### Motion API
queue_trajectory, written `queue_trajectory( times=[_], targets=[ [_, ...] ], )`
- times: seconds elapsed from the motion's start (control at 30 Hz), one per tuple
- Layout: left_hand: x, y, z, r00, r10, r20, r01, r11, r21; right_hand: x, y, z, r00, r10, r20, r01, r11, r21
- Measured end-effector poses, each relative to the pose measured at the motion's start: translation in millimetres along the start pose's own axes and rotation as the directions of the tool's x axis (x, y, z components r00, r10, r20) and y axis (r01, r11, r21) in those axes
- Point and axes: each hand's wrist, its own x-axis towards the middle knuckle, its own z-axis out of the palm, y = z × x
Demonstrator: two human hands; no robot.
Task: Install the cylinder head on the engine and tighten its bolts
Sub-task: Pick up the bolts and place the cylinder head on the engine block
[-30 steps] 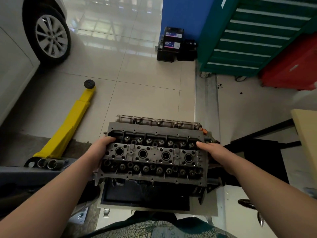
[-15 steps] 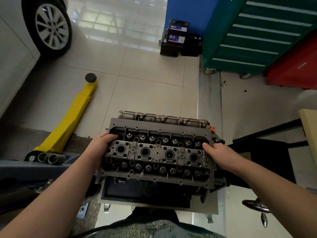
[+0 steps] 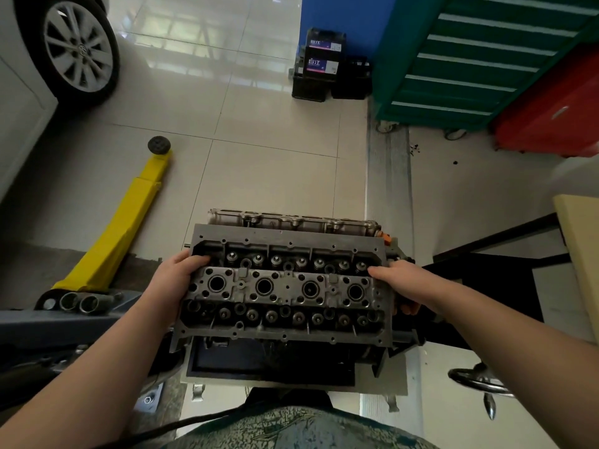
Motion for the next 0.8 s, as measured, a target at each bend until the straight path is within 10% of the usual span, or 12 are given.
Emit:
queue_trajectory(
  times=[0.53,0.8],
  targets=[
    [-4,8,3,0.990,-0.036,0.138,0.049,0.995,-0.086,-3,-10,7,0.997,-0.062,-0.037,0.067,0.988,0.138],
    [-1,0,1,0.999,-0.013,-0.045,0.009,0.995,-0.100,-6,-15,1,0.992,-0.018,-0.128,0.034,0.992,0.125]
  ],
)
